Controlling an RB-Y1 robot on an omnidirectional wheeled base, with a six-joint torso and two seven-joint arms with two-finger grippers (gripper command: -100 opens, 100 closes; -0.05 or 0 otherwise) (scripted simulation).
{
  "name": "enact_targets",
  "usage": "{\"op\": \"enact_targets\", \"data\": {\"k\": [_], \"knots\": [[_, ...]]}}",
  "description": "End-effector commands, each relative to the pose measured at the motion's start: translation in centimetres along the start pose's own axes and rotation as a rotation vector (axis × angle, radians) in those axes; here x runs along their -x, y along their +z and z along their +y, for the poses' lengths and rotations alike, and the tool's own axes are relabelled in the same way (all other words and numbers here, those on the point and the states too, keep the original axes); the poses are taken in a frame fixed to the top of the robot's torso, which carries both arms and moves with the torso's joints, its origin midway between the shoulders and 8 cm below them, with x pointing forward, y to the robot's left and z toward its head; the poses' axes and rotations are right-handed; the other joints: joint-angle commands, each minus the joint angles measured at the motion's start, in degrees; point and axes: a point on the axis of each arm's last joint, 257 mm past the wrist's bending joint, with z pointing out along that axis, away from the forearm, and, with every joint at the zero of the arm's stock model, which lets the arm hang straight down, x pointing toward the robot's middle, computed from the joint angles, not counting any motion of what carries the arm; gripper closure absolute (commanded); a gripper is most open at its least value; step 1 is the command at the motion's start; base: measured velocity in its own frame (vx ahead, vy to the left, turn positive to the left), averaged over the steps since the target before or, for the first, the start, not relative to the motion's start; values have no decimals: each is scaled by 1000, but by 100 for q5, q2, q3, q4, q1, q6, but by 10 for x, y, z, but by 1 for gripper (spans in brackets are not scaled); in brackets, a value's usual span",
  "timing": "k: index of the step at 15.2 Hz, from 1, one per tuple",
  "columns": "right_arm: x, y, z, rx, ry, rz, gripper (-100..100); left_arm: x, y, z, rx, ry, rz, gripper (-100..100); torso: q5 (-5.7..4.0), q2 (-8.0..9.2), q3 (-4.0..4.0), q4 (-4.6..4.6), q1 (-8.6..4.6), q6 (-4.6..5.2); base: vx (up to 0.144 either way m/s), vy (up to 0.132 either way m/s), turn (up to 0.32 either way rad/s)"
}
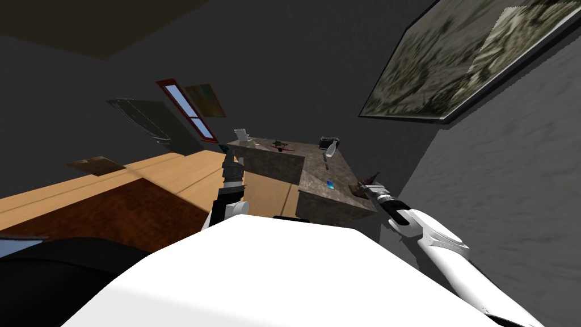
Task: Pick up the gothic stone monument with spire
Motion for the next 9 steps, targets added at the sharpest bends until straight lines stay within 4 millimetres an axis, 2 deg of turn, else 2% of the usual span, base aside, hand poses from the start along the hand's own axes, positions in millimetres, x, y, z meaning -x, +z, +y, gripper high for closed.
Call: {"op": "enact_targets", "data": {"k": [1, 2, 4, 5, 6, 8, 9], "knots": [[9, 11, 7, 39, -16, -19, -100, 0, 0, 0, 0, 0, 0, 0, 0, 0, 0, 0, 0, 0, 16, 45, -174], [13, 16, 6, 37, -11, -26, -100, 0, 0, 0, 0, 0, 0, 0, 0, -1, 0, 0, 1, 3, 16, 58, -190], [1, 15, -1, 22, -4, -3, -100, 0, 0, 0, 0, 0, 0, 0, 0, -1, 0, 0, 3, 0, 12, 38, -31], [17, 25, 8, 63, -23, -32, -100, 0, 0, 0, 0, 0, 0, 0, 0, 0, 0, 0, -2, -1, 17, 36, -156], [19, 29, 7, 62, -18, -36, -100, 0, 0, 0, 0, 0, 0, 0, 0, -1, 0, 0, -2, 4, 21, 54, -193], [8, 28, -1, 46, -10, -11, -100, 0, 0, 0, 0, 0, 0, 0, 0, -2, -1, 0, 2, 0, 10, 42, -39], [22, 37, 8, 90, -27, -39, -100, 0, 0, 0, 0, 0, 0, 0, 0, 0, 0, 0, -1, -1, 17, 51, -150]]}}
